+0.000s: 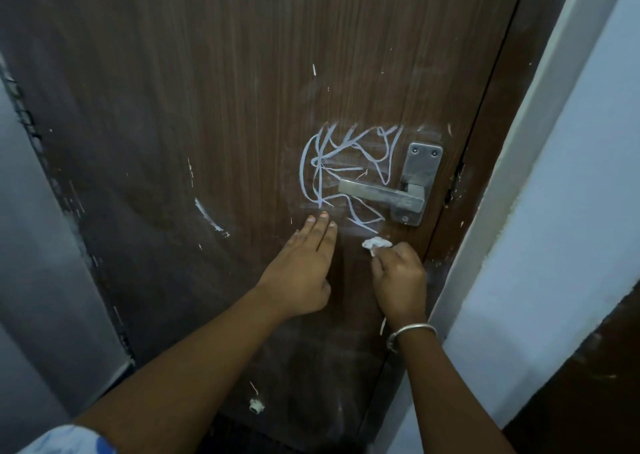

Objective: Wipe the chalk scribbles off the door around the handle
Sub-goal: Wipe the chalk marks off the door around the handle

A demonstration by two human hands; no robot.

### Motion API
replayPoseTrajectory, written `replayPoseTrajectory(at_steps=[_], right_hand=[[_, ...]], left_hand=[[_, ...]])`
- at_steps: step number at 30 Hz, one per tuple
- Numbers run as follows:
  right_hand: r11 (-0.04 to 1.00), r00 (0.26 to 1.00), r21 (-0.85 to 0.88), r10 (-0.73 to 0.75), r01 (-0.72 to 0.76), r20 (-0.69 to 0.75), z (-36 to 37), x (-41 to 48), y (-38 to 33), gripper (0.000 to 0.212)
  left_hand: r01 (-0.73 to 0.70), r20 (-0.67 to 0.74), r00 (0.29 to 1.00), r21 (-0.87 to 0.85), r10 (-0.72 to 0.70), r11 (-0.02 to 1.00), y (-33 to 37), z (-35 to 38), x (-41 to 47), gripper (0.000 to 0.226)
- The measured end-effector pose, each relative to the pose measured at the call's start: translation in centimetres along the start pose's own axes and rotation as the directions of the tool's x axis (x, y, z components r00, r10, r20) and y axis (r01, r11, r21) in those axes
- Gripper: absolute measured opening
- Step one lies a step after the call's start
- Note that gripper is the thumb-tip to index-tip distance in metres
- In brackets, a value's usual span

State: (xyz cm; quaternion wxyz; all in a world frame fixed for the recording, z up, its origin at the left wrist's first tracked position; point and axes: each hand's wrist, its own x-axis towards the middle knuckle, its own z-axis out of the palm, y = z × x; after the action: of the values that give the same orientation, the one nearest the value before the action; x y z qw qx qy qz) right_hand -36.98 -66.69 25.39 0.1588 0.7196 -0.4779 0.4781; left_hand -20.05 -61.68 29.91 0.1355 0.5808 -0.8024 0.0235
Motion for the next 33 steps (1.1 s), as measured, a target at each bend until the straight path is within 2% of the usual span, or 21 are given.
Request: replayPoseTrajectory(at_steps=[2, 3, 5, 7, 9, 11, 14, 16, 19, 21, 23, 26, 27, 31, 33], right_hand=[[0.990, 0.989, 0.067, 0.131, -0.126, -0.066, -0.1, 0.3, -0.2, 0.007], [0.987, 0.985, 0.080, 0.144, -0.136, -0.100, 0.0, 0.7, -0.4, 0.007], [0.999, 0.993, 0.032, 0.044, -0.040, -0.114, 0.3, 1.4, -0.8, 0.008], [0.993, 0.993, -0.029, -0.115, 0.113, -0.041, 0.6, 1.6, -1.0, 0.007], [0.984, 0.985, -0.042, -0.171, 0.172, 0.020, 0.7, 1.3, -0.8, 0.008], [0.996, 0.996, -0.018, -0.091, 0.091, -0.005, 0.6, 0.9, -0.7, 0.007], [0.997, 0.992, 0.061, 0.051, -0.045, -0.115, 0.5, 1.3, -1.3, 0.003], [1.000, 0.995, 0.005, -0.029, 0.030, -0.091, 0.8, 1.8, -1.7, 0.008], [0.959, 0.961, -0.096, -0.258, 0.267, 0.095, 1.0, 2.2, -1.8, 0.017], [0.938, 0.942, -0.128, -0.302, 0.321, 0.148, 0.8, 2.4, -1.3, 0.019], [0.957, 0.962, -0.118, -0.256, 0.266, 0.094, 0.4, 2.5, -0.8, 0.015], [0.993, 0.990, -0.048, -0.112, 0.108, -0.090, 0.2, 2.7, -0.7, 0.007], [0.994, 0.989, -0.050, -0.106, 0.101, -0.102, 0.3, 2.7, -0.9, 0.008], [0.953, 0.957, -0.130, -0.255, 0.273, 0.139, 0.7, 2.3, -1.4, 0.019], [0.947, 0.948, -0.141, -0.262, 0.288, 0.180, 0.1, 2.7, -1.4, 0.018]], left_hand=[[-0.008, -0.001, 1.000, 0.009, 0.008, 1.000, -0.2, -0.1, -0.2, 0.090], [-0.010, 0.003, 1.000, 0.014, 0.010, 1.000, -0.4, -0.1, -0.4, 0.090], [-0.005, 0.013, 1.000, 0.022, 0.005, 1.000, -0.8, -0.2, -0.5, 0.090], [0.003, 0.010, 1.000, 0.028, -0.004, 1.000, -1.0, -0.3, -0.3, 0.091], [0.006, -0.004, 1.000, 0.035, -0.006, 0.999, -1.1, -0.5, 0.0, 0.091], [0.005, -0.017, 1.000, 0.036, -0.005, 0.999, -1.4, -0.7, 0.3, 0.091], [0.006, -0.028, 1.000, 0.048, -0.004, 0.999, -2.0, -1.3, 0.6, 0.092], [0.010, -0.042, 0.999, 0.085, -0.006, 0.996, -2.5, -1.5, 0.7, 0.093], [-0.020, -0.047, 0.998, 0.175, 0.029, 0.984, -3.0, -1.3, 0.7, 0.091], [-0.064, -0.021, 0.997, 0.215, 0.070, 0.974, -3.1, -1.2, 0.6, 0.091], [-0.082, -0.020, 0.996, 0.233, 0.089, 0.969, -3.3, -1.3, 0.3, 0.091], [-0.077, -0.028, 0.996, 0.233, 0.086, 0.969, -3.6, -1.4, 0.2, 0.090], [-0.073, -0.024, 0.996, 0.233, 0.081, 0.970, -3.7, -1.5, 0.2, 0.090], [-0.073, -0.030, 0.996, 0.213, 0.081, 0.974, -3.4, -1.8, 0.3, 0.090], [-0.071, -0.056, 0.995, 0.192, 0.084, 0.979, -3.3, -2.0, 0.3, 0.090]])
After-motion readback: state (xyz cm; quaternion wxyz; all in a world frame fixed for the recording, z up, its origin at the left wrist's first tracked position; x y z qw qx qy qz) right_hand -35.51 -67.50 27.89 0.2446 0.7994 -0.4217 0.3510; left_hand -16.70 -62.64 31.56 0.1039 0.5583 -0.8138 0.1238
